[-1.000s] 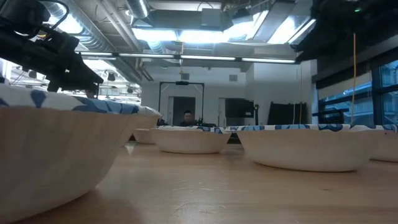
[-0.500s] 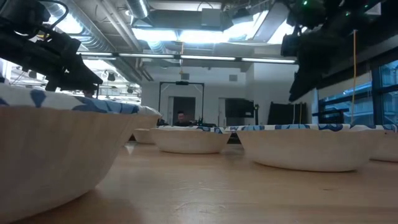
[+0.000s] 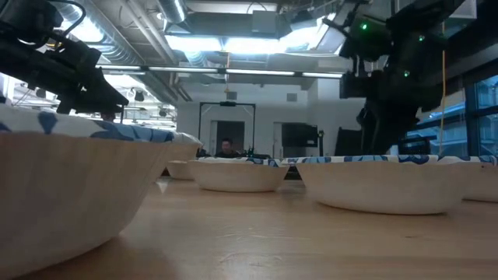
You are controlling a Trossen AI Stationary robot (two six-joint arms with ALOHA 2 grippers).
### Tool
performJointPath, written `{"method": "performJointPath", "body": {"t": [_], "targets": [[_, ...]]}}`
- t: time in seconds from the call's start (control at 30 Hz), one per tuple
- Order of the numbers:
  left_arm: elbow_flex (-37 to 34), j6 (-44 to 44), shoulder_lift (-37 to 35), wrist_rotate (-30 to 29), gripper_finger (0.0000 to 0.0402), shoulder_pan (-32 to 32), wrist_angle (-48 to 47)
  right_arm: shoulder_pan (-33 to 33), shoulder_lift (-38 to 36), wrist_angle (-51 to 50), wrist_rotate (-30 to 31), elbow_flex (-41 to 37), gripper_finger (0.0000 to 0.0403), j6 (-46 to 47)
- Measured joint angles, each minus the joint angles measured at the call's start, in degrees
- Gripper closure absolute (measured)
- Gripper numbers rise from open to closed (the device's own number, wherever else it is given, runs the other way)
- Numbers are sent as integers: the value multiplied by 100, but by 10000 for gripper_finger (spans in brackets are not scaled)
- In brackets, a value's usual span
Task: Nest bowls inside each other
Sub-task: Stack the white bowl on top of the other white bowl
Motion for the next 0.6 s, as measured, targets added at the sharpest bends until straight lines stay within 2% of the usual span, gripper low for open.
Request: {"method": "performJointPath", "body": {"t": [0.2,0.33,0.47,0.6], "targets": [[0,0,-1,0,240,-1,2,38,451,115,591,-2,126,-40],[1,0,-1,0,240,0,0,36,579,290,671,-2,142,-40],[0,0,1,0,240,-1,0,36,596,353,669,1,185,-40],[0,1,-1,0,240,-1,0,36,596,339,667,69,248,-47]]}}
